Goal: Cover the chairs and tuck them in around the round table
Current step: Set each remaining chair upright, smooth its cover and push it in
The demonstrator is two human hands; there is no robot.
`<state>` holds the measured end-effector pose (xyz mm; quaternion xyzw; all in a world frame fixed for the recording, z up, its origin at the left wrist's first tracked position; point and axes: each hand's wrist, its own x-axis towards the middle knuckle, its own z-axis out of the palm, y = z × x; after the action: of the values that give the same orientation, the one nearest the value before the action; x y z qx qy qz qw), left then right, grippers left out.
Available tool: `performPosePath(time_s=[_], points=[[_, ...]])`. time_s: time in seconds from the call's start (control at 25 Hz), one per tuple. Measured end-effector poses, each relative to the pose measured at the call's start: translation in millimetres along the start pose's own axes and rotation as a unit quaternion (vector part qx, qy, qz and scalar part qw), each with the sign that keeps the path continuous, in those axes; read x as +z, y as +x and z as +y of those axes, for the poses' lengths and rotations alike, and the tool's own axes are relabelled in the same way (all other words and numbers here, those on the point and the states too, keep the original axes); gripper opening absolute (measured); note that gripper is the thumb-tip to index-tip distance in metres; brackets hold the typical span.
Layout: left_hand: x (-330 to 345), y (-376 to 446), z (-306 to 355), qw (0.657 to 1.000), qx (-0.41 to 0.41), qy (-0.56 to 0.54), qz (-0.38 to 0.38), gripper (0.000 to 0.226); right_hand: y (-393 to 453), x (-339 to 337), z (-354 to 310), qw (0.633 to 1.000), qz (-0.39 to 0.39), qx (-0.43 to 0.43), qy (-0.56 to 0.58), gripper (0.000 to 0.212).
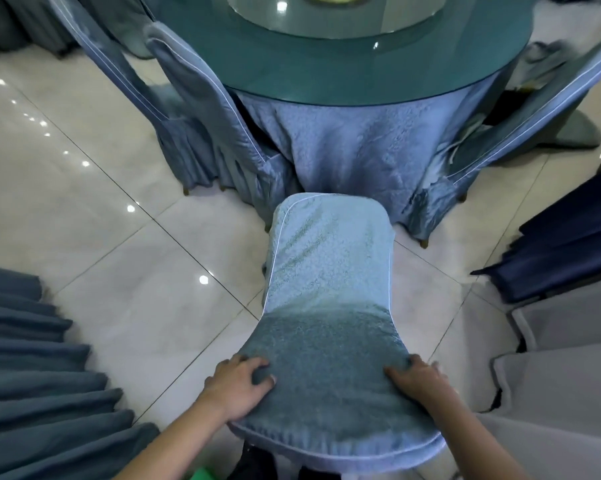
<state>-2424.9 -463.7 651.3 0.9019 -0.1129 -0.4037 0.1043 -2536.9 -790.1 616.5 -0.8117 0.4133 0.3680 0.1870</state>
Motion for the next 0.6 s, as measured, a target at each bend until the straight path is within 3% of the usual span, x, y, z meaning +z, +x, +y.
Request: performPosePath(time_s=[0.08,0.16,0.24,0.4,0.6], points=[[-15,-8,11,0.998,0.034,0.031,0.046,0.047,-12,-21,-13,0.990,0.051,-0.113,-0.073,0.060],[-29,-17,24,0.989,0.096,0.052,0.101,0.044,-27,-40,-25,0.972,0.034,-0.232,-0.023,0.043],[-42,-24,44,0.977,0.163,0.042,0.133,0.049,-48,-59,-37,0.952,0.019,-0.304,0.036,0.040],[-57,-26,85,0.952,0.247,0.070,0.167,0.069,-80,-84,-58,0.901,0.104,-0.420,0.045,0.062],[-82,-7,110,0.942,0.246,0.096,0.206,0.083,-74,-115,-63,0.876,0.165,-0.452,-0.020,0.082]])
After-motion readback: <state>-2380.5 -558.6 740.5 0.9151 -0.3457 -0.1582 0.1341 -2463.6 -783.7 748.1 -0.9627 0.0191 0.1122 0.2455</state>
